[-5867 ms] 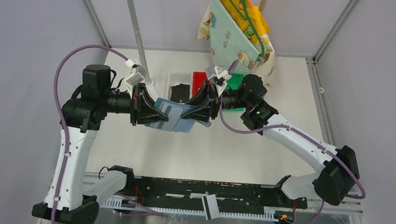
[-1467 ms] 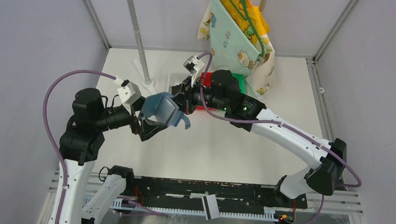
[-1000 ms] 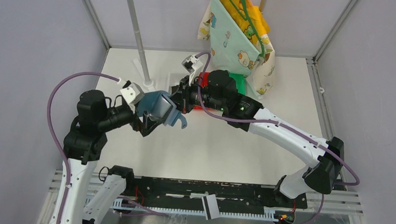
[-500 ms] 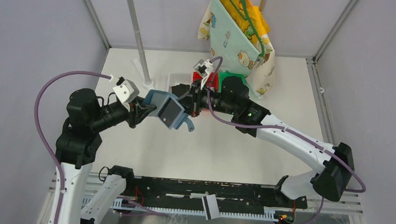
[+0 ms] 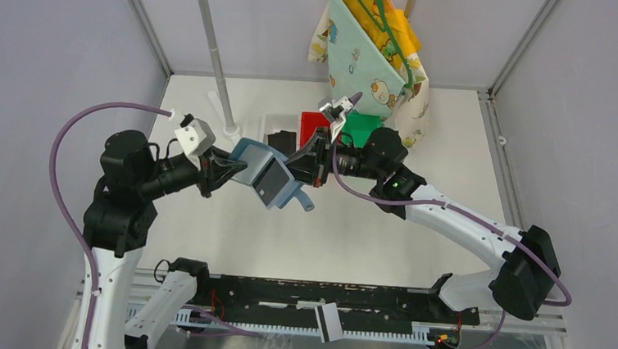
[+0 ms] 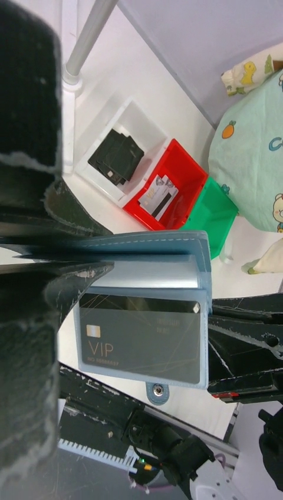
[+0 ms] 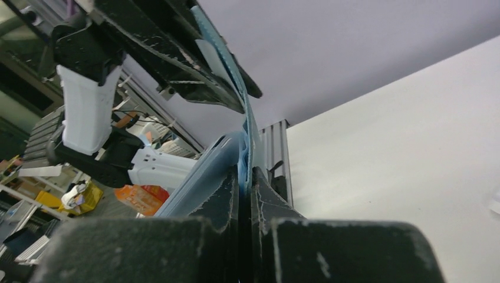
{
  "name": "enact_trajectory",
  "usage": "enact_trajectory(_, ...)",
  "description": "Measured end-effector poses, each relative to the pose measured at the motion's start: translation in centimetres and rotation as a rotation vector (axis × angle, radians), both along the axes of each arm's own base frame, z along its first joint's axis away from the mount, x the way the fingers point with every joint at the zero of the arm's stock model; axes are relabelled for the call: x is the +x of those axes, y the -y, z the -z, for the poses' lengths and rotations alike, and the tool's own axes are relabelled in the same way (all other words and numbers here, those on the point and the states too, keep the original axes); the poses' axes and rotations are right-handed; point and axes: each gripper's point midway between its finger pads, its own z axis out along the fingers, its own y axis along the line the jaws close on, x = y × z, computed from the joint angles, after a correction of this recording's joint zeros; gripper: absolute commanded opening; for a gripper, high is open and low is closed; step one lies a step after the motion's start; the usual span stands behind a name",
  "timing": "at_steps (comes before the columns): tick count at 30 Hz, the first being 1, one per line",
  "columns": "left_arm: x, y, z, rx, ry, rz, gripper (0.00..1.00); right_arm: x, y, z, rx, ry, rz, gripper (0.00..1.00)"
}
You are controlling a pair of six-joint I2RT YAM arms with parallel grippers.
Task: Take the credit cards out of the card holder
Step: Remove the credit card from the card holder.
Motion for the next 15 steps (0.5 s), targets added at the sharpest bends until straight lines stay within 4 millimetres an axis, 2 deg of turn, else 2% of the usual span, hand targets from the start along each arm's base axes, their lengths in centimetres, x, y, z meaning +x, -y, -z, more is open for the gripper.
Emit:
enact_trajectory(3,0.0,0.4,0.0,-0.015,-0.024,0.025,0.43,-0.8,0.1,-0.5,0.030,0.007,-0.043,0.00)
enact_trajectory(4,-0.2,0.6,0.0,-0.022,-0.035,0.038,0.45,-1.0,0.2,-0.7,0.038,0.009,-0.054,0.00)
enact_trajectory(5,-0.4,0.8,0.1,-0.029,-0.047,0.055,0.43,-1.2,0.2,-0.9,0.050,0.014,-0.065,0.00)
enact_trajectory(7,-0.9,1.4,0.3,-0.047,-0.081,0.102,0.26,-1.7,0.3,-1.4,0.075,0.025,-0.086,0.02)
enact_trajectory(9,-1.5,1.9,0.3,-0.061,-0.115,0.148,0.06,-2.0,0.4,-1.8,0.093,0.037,-0.101,0.11)
enact_trajectory(10,-1.8,2.1,0.3,-0.067,-0.129,0.172,0.02,-2.1,0.5,-2.0,0.099,0.042,-0.105,0.16)
enact_trajectory(13,-2.4,2.5,-0.1,-0.075,-0.154,0.211,0.02,-2.0,0.8,-2.1,0.110,0.054,-0.111,0.43)
enact_trajectory(15,-2.7,2.5,-0.2,-0.072,-0.158,0.218,0.02,-1.9,1.1,-2.0,0.111,0.060,-0.117,0.57)
